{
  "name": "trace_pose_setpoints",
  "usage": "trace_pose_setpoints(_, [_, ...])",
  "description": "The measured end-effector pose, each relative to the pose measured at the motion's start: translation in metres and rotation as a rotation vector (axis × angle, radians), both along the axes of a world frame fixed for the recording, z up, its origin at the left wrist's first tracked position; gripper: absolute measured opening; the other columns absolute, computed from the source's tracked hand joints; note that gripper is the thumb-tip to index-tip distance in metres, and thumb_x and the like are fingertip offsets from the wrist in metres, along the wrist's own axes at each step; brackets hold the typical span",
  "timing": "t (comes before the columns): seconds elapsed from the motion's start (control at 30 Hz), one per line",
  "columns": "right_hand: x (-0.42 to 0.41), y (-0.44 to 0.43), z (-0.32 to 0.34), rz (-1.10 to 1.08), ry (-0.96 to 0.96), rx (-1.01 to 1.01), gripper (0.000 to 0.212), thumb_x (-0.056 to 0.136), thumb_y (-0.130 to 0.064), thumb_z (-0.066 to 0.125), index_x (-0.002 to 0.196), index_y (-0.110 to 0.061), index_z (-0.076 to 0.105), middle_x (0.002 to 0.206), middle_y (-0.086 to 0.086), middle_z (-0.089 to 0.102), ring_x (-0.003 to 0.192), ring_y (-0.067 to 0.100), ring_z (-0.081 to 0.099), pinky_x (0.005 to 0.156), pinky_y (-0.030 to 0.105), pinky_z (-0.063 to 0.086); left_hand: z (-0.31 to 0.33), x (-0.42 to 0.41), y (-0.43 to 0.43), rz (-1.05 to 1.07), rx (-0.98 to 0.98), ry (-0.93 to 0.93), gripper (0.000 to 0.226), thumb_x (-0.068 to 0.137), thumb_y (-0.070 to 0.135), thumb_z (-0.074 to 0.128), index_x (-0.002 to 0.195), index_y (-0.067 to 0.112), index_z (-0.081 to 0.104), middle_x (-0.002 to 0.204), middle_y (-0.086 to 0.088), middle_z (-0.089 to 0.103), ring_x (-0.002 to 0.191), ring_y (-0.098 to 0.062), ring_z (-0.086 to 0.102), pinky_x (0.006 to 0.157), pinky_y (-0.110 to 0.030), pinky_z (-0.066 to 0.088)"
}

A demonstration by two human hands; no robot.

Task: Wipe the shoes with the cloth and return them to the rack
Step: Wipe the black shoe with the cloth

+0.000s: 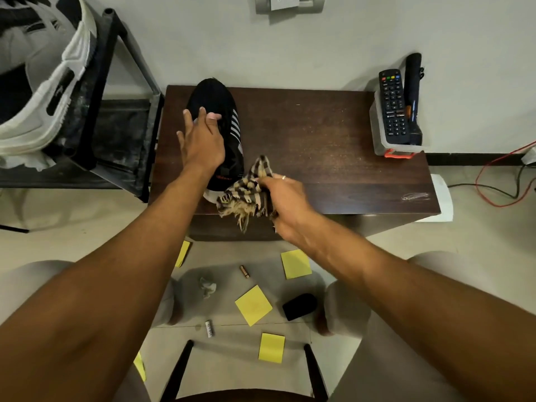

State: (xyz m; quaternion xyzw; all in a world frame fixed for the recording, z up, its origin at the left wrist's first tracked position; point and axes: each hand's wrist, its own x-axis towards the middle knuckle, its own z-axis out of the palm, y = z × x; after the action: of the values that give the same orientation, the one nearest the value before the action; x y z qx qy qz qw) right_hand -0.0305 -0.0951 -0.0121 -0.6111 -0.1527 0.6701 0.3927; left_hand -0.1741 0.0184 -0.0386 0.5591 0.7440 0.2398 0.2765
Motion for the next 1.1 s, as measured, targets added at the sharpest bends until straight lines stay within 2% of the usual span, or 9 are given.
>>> trace_pose_setpoints(0.1, [-0.014, -0.002, -0.009, -0.092, -0.016, -0.005, 0.014, 0.097, -0.007, 0.062, 0.102, -0.009, 0.075, 0.091, 0.012, 0.078, 0.089, 0.027, 0.077, 0.085, 0.047, 0.062, -0.002, 0.001, 0.001, 0.018, 0.008, 0.019, 0.051, 0.112, 0.031, 0.014, 0.142, 0.02, 0.054, 0.167, -0.004, 0.026, 0.158, -0.023, -0.003, 0.126, -0.051, -0.002])
trace_pose_setpoints(0.3, [-0.034, -0.017, -0.008, -0.015, -0.062, 0.101, 0.019, 0.098, -0.008, 0.059, 0.108, -0.01, 0.076, 0.09, 0.007, 0.079, 0.086, 0.023, 0.077, 0.084, 0.046, 0.063, -0.014, 0.005, 0.004, 0.131, 0.034, 0.126, 0.054, 0.111, 0.032, 0.013, 0.14, 0.022, 0.057, 0.165, -0.001, 0.032, 0.158, -0.024, 0.0, 0.124, -0.055, -0.007])
trace_pose_setpoints(0.43, [-0.033, -0.04, -0.015, 0.362, -0.26, 0.252, 0.02, 0.092, -0.018, 0.065, 0.108, -0.017, 0.078, 0.096, -0.002, 0.079, 0.096, 0.018, 0.074, 0.093, 0.043, 0.059, -0.024, 0.004, 0.011, 0.175, 0.017, 0.144, 0.057, 0.109, 0.035, 0.011, 0.147, 0.018, 0.051, 0.165, -0.002, 0.032, 0.158, -0.022, 0.0, 0.124, -0.057, -0.005])
trace_pose_setpoints(0.53, [-0.034, -0.052, -0.018, 0.503, -0.392, 0.275, 0.014, 0.092, -0.017, 0.066, 0.089, -0.018, 0.079, 0.077, -0.007, 0.073, 0.078, 0.012, 0.068, 0.075, 0.034, 0.055, -0.026, 0.002, 0.012, 0.182, 0.022, 0.123, 0.057, 0.109, 0.035, 0.012, 0.149, 0.016, 0.049, 0.165, -0.002, 0.031, 0.158, -0.022, 0.0, 0.124, -0.055, -0.004])
trace_pose_setpoints(0.63, [-0.016, -0.039, -0.017, 0.265, -0.527, 0.238, 0.021, 0.092, -0.02, 0.061, 0.077, -0.007, 0.068, 0.07, 0.008, 0.065, 0.069, 0.016, 0.058, 0.064, 0.037, 0.05, -0.026, 0.001, 0.012, 0.161, 0.026, 0.109, 0.057, 0.11, 0.035, 0.012, 0.149, 0.015, 0.049, 0.166, -0.002, 0.03, 0.158, -0.022, -0.001, 0.124, -0.053, -0.003])
trace_pose_setpoints(0.73, [-0.001, -0.018, -0.014, 0.058, -0.474, 0.264, 0.018, 0.096, -0.017, 0.058, 0.087, -0.009, 0.072, 0.082, 0.014, 0.071, 0.07, 0.016, 0.062, 0.062, 0.035, 0.054, -0.028, 0.0, 0.014, 0.169, 0.028, 0.111, 0.057, 0.11, 0.035, 0.012, 0.149, 0.015, 0.049, 0.166, -0.002, 0.03, 0.158, -0.022, -0.001, 0.125, -0.053, -0.001])
trace_pose_setpoints(0.8, [-0.01, -0.015, -0.013, 0.121, -0.43, 0.304, 0.018, 0.097, -0.017, 0.059, 0.093, -0.017, 0.076, 0.09, 0.006, 0.076, 0.079, 0.011, 0.069, 0.071, 0.032, 0.059, -0.027, 0.0, 0.013, 0.164, 0.035, 0.12, 0.057, 0.11, 0.035, 0.012, 0.148, 0.016, 0.049, 0.166, -0.002, 0.03, 0.158, -0.023, -0.001, 0.125, -0.053, -0.001])
trace_pose_setpoints(0.93, [-0.02, -0.019, -0.016, 0.225, -0.35, 0.283, 0.016, 0.094, -0.018, 0.064, 0.094, -0.021, 0.08, 0.091, 0.001, 0.078, 0.093, 0.021, 0.074, 0.089, 0.046, 0.06, -0.024, 0.001, 0.01, 0.146, 0.047, 0.119, 0.055, 0.11, 0.034, 0.013, 0.146, 0.017, 0.052, 0.166, -0.003, 0.03, 0.158, -0.024, 0.0, 0.125, -0.053, -0.001])
trace_pose_setpoints(1.1, [0.016, 0.006, 0.001, 0.299, -0.295, 0.207, 0.021, 0.088, -0.01, 0.064, 0.069, -0.018, 0.071, 0.074, 0.003, 0.072, 0.071, 0.014, 0.067, 0.071, 0.032, 0.055, -0.019, 0.002, 0.008, 0.131, 0.051, 0.112, 0.055, 0.111, 0.033, 0.013, 0.144, 0.017, 0.054, 0.166, -0.004, 0.03, 0.158, -0.024, -0.001, 0.126, -0.052, -0.001])
